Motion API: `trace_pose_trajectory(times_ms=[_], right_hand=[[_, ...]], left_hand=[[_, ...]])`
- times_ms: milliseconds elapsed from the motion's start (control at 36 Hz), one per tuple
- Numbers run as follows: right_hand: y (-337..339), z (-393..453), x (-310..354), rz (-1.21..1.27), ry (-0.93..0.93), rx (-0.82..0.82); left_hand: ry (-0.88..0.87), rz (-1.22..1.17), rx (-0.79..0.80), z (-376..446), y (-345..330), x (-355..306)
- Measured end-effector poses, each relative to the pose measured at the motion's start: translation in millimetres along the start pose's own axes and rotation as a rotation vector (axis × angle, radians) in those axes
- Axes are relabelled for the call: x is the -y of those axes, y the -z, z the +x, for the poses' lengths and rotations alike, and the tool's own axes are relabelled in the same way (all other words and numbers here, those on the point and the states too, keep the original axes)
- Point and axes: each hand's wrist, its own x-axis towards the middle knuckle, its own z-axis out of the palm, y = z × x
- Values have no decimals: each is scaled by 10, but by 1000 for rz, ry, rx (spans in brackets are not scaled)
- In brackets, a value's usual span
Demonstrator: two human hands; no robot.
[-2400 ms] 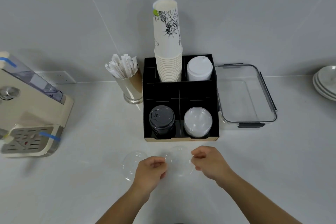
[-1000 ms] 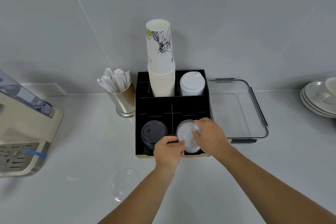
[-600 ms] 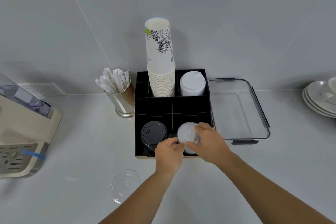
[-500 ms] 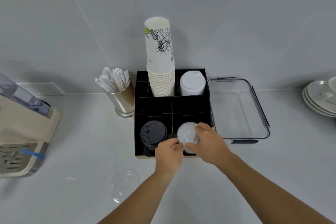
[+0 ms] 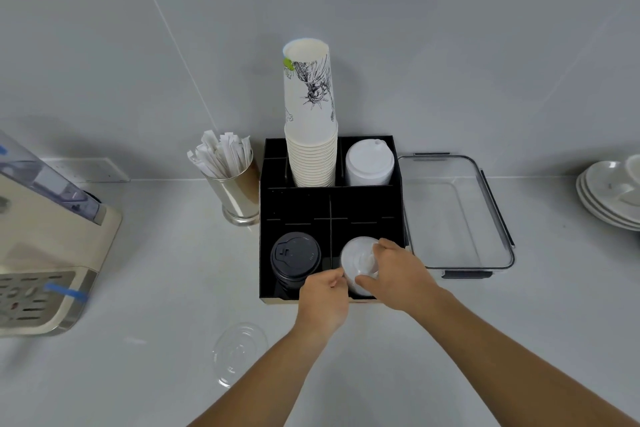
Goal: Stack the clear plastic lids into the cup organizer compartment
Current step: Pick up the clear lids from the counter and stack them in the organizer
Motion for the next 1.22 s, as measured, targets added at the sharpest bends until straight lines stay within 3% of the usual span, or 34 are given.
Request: trace_pose_trajectory(times_ms=[194,417,556,889,1222], right_hand=[[-42,-40,-59,35,-19,14],[125,-158,-29,53,-7,-30],[176,-357,-24,187,-46,-64],[-97,-803,334,525,-133,20],[-557,-805,834,638,-238,173]], left_hand=[[77,-18,49,-8,36,-7],[42,-48,48,-185,253,-63],[12,-63,80,-415,460,-17],[160,-209,-85,-755,1174,555],[298,-369,-220,-730,1961,1180]])
